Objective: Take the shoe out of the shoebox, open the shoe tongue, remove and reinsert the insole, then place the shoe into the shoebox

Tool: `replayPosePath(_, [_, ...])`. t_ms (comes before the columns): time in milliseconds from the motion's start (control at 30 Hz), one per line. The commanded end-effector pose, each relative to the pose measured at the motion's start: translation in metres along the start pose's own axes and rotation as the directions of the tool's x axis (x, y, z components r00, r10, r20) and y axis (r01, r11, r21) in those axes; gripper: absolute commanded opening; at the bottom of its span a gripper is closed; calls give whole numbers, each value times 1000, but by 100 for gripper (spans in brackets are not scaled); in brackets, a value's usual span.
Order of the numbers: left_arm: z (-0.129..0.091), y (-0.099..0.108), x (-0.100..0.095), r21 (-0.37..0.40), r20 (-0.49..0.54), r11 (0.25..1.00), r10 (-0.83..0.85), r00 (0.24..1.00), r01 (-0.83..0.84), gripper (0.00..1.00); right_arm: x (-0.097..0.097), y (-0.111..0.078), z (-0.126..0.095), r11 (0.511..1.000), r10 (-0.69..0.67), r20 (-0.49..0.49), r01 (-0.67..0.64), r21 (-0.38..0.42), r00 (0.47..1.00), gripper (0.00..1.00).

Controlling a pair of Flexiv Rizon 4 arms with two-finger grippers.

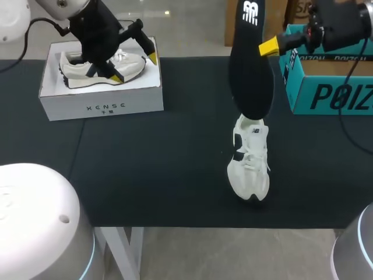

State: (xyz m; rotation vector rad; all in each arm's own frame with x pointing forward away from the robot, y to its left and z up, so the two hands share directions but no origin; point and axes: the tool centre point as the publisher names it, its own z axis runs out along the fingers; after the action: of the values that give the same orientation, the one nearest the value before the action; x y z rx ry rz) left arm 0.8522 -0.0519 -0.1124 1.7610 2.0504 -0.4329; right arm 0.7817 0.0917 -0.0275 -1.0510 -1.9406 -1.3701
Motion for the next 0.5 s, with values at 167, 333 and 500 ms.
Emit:
replayPosePath(167, [10,21,-7,-68,21,950,-305,952,305,100,9,0,-3,999,-8,-11,7,-42,1000,0])
replayPosePath(333, [9,44,2,-117,71,878,-460,885,465,100,12,-4,-13,998,-13,-8,12,-68,1000,0])
replayPosePath(500, [8,46,10,-81,141,917,-377,915,390,100,8,-10,-20,997,-2,2,2,-82,1000,0])
